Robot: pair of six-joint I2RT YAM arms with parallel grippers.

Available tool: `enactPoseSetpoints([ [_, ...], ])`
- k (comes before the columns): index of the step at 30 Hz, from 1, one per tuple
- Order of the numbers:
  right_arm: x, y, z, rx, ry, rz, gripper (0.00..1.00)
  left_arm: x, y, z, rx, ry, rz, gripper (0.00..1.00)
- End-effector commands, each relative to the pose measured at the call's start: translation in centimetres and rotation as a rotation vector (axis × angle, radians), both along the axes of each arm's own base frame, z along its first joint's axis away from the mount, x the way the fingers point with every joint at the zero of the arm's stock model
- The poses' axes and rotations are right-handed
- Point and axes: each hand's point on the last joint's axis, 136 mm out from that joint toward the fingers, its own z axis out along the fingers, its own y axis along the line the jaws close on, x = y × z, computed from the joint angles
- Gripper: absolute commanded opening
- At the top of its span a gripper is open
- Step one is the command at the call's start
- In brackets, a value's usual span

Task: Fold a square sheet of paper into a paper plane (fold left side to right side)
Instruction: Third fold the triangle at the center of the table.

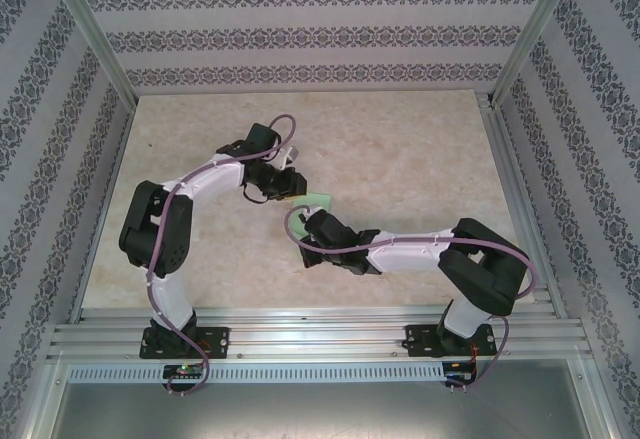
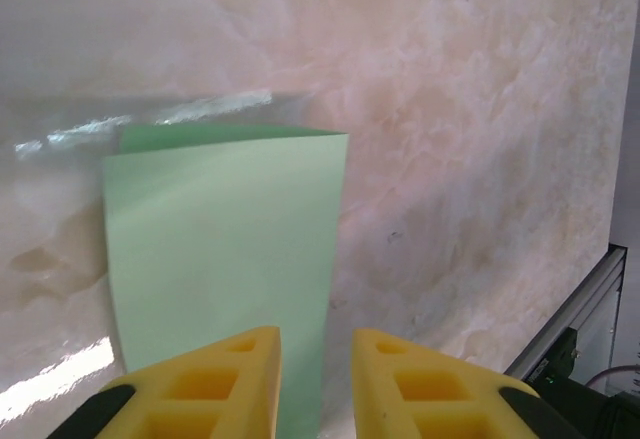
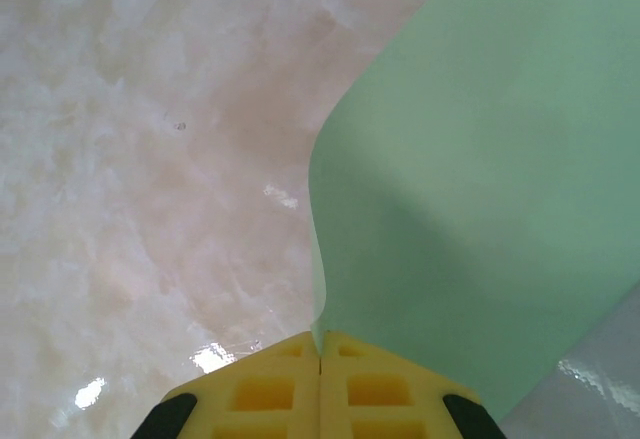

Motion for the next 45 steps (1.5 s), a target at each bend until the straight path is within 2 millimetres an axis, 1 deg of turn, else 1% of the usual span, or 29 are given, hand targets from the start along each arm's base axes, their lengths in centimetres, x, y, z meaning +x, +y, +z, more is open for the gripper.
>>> enactPoseSetpoints([
  [1, 0.1, 0.0, 0.7, 0.047, 0.004, -0.01, 0.0, -0.1, -1.9, -1.5, -0.019, 0.033, -0.06, 0.22],
  [5, 0.3, 0.0, 1.0, 0.059, 0.01, -0.014, 0.0, 0.9, -2.2, -4.1, 0.013, 0.061, -0.067, 0.19],
  [9, 0.5, -0.2, 1.0, 0.064, 0.023, -0.021, 0.0, 1.4, -2.4, -5.9, 0.037, 0.078, -0.072, 0.18],
  [14, 1.2, -0.8, 1.3, 0.084, 0.036, -0.046, 0.0, 1.2, -1.9, -7.7, 0.081, 0.1, -0.074, 0.17],
  [19, 2.1, -1.5, 1.7, 0.1, 0.048, -0.072, 0.0, 0.7, -1.6, -9.0, 0.115, 0.114, -0.08, 0.17],
  [24, 2.8, -2.2, 1.4, 0.099, 0.067, -0.09, 0.0, 0.3, -1.7, -9.7, 0.125, 0.126, -0.089, 0.17],
  [29, 2.9, -2.5, 0.4, 0.097, 0.107, -0.095, 0.0, 0.0, -1.7, -10.1, 0.133, 0.131, -0.092, 0.16],
  [36, 3.0, -2.6, -1.1, 0.104, 0.149, -0.111, 0.0, 0.0, -1.9, -10.1, 0.135, 0.13, -0.096, 0.17],
  [40, 3.0, -2.4, -1.7, 0.116, 0.168, -0.112, 0.0, -0.2, -2.0, -10.3, 0.137, 0.131, -0.1, 0.17],
  [45, 3.2, -2.9, -2.3, 0.11, 0.174, -0.131, 0.0, -0.2, -1.9, -10.4, 0.141, 0.131, -0.098, 0.17],
])
